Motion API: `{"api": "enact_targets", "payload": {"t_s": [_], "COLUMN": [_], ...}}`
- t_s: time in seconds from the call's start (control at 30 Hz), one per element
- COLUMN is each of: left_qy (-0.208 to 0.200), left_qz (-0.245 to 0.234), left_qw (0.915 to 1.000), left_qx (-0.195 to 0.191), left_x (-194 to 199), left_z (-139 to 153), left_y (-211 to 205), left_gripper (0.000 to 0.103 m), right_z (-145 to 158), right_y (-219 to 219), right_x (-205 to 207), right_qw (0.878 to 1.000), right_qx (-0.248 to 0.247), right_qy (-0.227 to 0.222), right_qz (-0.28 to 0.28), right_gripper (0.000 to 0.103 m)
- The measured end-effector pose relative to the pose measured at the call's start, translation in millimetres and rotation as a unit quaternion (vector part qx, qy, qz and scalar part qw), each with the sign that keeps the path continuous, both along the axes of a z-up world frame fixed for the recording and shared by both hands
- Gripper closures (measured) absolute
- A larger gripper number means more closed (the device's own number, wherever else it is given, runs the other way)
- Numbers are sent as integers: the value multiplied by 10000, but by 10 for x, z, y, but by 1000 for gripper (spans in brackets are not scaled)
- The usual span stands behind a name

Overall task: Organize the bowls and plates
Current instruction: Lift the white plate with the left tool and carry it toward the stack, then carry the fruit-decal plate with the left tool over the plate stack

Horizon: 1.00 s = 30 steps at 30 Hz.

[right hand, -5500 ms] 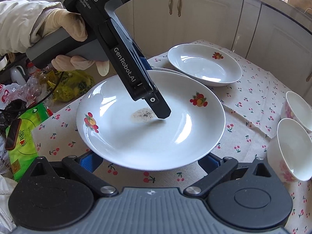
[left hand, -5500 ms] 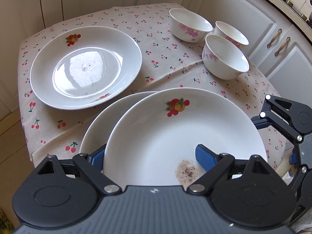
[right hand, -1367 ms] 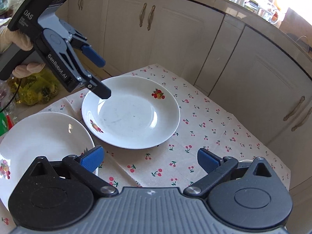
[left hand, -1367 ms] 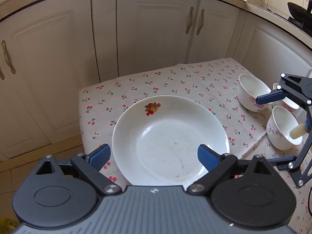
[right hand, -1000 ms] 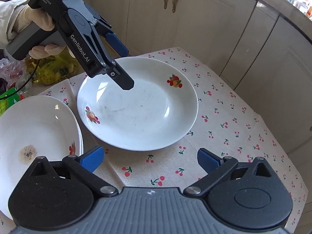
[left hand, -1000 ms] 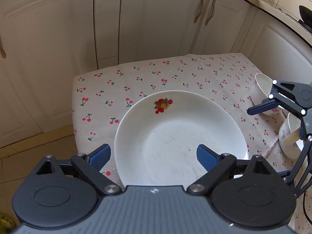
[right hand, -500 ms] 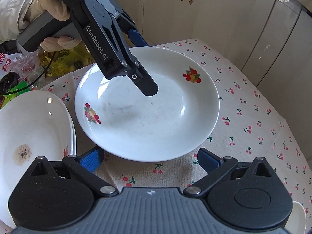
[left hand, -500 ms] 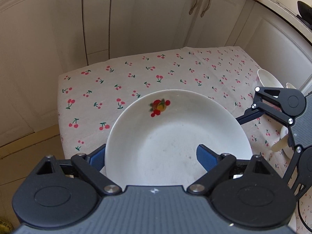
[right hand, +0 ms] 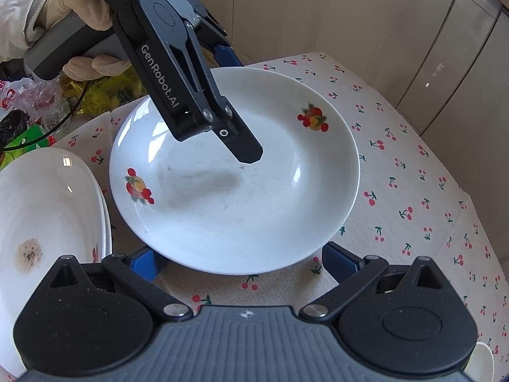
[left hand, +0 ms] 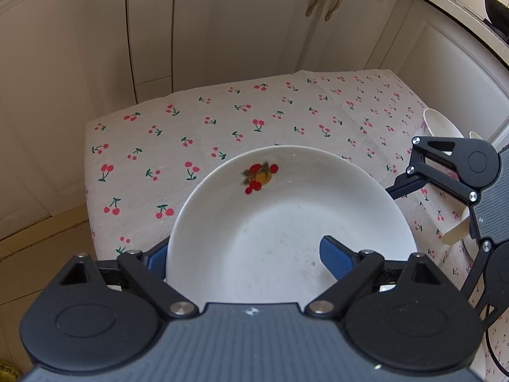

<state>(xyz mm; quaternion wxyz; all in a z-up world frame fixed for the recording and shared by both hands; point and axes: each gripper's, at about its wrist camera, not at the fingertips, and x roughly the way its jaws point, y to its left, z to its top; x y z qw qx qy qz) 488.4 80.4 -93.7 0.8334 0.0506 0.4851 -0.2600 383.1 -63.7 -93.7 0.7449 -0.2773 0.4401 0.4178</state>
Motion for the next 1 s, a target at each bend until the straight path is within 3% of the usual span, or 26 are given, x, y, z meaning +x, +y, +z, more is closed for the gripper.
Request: {"api": "enact_targets", "payload": {"t_s": [0.37,1.0], "left_qy": [245,201], "left_qz": [-58,-42], "left_qw": [9995,9996], "left_qx": [-164,-215], "left_x": [71,18], "left_z": [6,31], "left_y": [47,34], "left_gripper": [10,11], "right_z": [-8,136], "right_y": [35,-51], "right_x": [15,-56], "right_qw": [9999,9995], "right_qx": [45,243], "right_qy": [-31,-174], "right_qz": [138,101], "right_gripper": [0,0]}}
